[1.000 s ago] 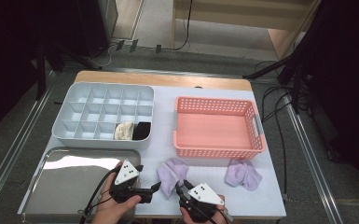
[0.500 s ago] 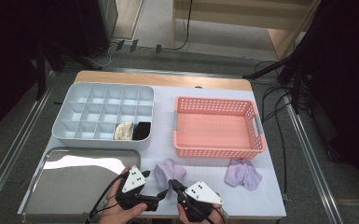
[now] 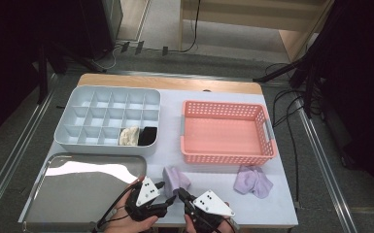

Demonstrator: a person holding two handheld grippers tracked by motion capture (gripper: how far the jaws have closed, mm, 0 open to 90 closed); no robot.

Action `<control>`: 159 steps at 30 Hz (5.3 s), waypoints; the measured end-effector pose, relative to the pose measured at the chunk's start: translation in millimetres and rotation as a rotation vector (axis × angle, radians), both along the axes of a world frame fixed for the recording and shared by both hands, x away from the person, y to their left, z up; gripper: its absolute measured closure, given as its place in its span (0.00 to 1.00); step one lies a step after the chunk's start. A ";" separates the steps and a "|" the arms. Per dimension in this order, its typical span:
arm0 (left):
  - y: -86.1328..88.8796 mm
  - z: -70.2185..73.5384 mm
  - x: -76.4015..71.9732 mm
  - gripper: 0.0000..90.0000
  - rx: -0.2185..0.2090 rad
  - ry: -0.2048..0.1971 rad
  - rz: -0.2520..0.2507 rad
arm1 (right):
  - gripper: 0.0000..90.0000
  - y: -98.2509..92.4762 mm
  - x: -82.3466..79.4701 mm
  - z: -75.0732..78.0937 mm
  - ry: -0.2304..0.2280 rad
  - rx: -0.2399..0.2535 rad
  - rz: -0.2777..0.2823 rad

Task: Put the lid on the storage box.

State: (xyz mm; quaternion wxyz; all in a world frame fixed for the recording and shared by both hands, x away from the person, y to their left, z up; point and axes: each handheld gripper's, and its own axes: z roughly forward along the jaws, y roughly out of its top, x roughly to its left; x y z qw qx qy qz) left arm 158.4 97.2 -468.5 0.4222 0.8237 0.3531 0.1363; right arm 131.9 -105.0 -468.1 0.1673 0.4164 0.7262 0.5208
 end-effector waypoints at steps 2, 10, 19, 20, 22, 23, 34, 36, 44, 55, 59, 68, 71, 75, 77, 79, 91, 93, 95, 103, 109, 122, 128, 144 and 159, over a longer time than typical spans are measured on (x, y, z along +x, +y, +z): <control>2.7 1.8 -0.8 0.74 -0.015 -0.015 0.012 | 1.00 -2.1 -1.4 -0.7 -0.004 -0.013 -0.006; 9.5 4.4 1.7 1.00 -0.057 0.003 -0.032 | 1.00 -10.2 -4.1 -4.5 0.001 -0.025 -0.027; 19.9 7.7 7.0 1.00 -0.103 0.023 -0.031 | 0.88 -12.5 5.3 -19.4 -0.004 -0.144 -0.124; 21.7 7.5 8.3 1.00 -0.110 0.028 -0.026 | 0.88 -14.0 7.5 -21.4 0.010 -0.147 -0.133; 25.0 7.4 10.4 1.00 -0.129 0.041 -0.011 | 0.86 -17.4 11.0 -25.1 0.032 -0.140 -0.142; 26.0 7.3 11.3 1.00 -0.133 0.046 -0.008 | 0.85 -18.8 11.4 -25.9 0.037 -0.125 -0.142; 27.6 7.8 12.7 0.96 -0.141 0.041 0.011 | 0.59 4.8 3.3 -34.3 0.005 -0.101 0.013; 28.8 7.7 13.0 0.93 -0.148 0.034 0.032 | 0.61 7.9 4.6 -37.1 0.013 -0.115 0.001; 34.0 6.0 14.1 0.90 -0.141 0.040 0.055 | 0.95 7.8 6.8 -36.8 0.025 -0.160 -0.034; 37.2 7.0 15.1 0.95 -0.156 0.050 0.065 | 0.97 -2.7 2.5 -25.6 -0.015 -0.092 -0.063; 39.9 8.6 14.7 0.94 -0.173 0.064 0.043 | 0.97 -7.3 -2.0 -20.7 -0.028 -0.096 -0.066; 43.5 24.1 2.1 0.97 -0.235 0.110 -0.049 | 0.97 -16.3 -23.6 -1.4 -0.068 -0.059 -0.078; 42.7 26.7 -0.5 0.95 -0.238 0.136 -0.090 | 0.97 -19.9 -32.9 7.2 -0.085 -0.028 -0.076; 40.1 19.8 7.3 0.82 -0.209 0.138 -0.050 | 0.97 -19.5 -30.1 8.8 -0.072 -0.033 -0.092; 38.5 16.9 14.0 0.78 -0.207 0.141 -0.019 | 0.97 -18.4 -20.4 7.0 -0.065 -0.045 -0.105; 37.1 15.8 19.1 0.72 -0.199 0.148 -0.011 | 0.97 -17.6 -7.0 8.3 -0.049 -0.054 -0.116; 39.7 5.7 13.6 0.46 -0.219 0.164 0.032 | 0.97 2.3 38.1 4.9 0.005 -0.057 -0.172; 37.2 4.9 11.0 0.44 -0.194 0.158 0.019 | 0.97 3.8 37.8 4.5 -0.005 -0.068 -0.170; 35.2 4.5 8.5 0.47 -0.163 0.138 0.023 | 0.97 2.3 36.8 5.8 -0.014 -0.069 -0.177; 35.5 4.7 11.8 0.95 -0.146 0.187 -0.035 | 0.97 -13.1 25.5 4.6 -0.023 -0.068 -0.183; 32.9 12.5 9.3 0.99 -0.227 0.244 -0.202 | 0.97 -32.3 1.2 13.1 -0.003 -0.035 -0.196; 36.3 6.1 30.7 0.71 -0.140 0.164 0.060 | 0.93 -34.0 27.2 3.6 0.044 -0.059 -0.232; 44.2 5.1 40.2 0.61 -0.131 0.139 0.175 | 0.78 -40.8 46.8 -4.3 0.011 -0.064 -0.287; 37.5 4.5 34.5 0.53 -0.144 0.129 0.152 | 0.63 -67.5 35.3 -3.0 -0.034 -0.063 -0.374; 33.8 3.8 34.0 0.52 -0.148 0.116 0.143 | 0.89 -6.0 44.1 -27.8 0.155 -0.120 -0.183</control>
